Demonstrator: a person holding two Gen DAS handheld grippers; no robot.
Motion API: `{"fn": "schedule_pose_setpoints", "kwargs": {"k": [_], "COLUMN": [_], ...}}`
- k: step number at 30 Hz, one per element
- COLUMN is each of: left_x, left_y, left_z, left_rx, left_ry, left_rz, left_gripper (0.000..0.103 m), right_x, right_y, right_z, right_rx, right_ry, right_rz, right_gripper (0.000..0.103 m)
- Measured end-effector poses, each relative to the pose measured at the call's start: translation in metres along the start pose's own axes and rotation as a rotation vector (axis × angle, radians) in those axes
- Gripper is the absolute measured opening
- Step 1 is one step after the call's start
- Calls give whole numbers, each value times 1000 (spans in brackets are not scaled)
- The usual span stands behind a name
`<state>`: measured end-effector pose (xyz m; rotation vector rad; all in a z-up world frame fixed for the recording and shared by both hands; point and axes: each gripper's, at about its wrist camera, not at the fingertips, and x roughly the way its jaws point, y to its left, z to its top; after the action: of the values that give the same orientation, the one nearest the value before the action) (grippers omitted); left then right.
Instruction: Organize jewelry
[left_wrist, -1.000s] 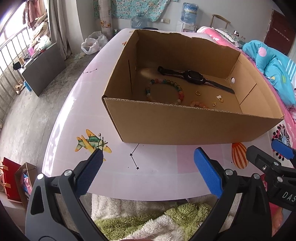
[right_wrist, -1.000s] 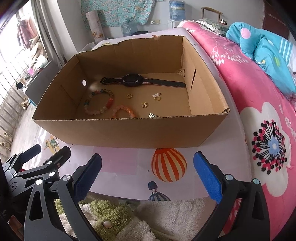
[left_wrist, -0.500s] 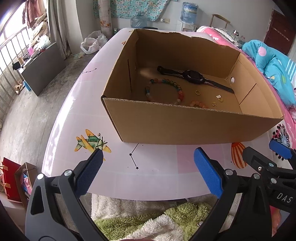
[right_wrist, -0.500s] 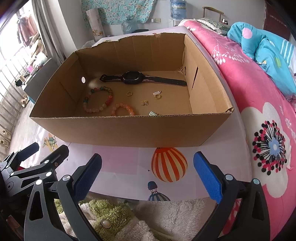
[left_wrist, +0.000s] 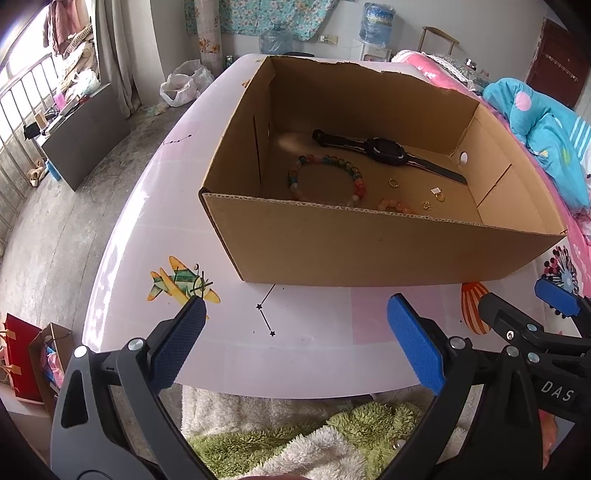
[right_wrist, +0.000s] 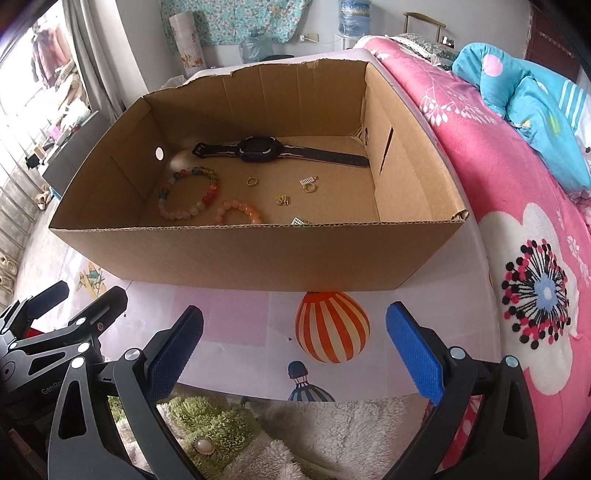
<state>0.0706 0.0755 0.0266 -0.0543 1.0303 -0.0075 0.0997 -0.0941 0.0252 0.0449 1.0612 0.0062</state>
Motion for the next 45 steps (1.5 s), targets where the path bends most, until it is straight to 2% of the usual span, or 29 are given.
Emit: {"fn": "schedule_pose_setpoints", "kwargs": {"k": [45], "left_x": [2], "left_y": [-4], "left_z": [-2], "left_rx": [-9], "left_ry": [-3], "left_rz": [15], "left_gripper": [95], "right_x": [1], "right_y": [1], "right_z": [-2], "right_rx": [-1], "right_ry": [7], "right_rz": [8], "right_gripper": [97]}}
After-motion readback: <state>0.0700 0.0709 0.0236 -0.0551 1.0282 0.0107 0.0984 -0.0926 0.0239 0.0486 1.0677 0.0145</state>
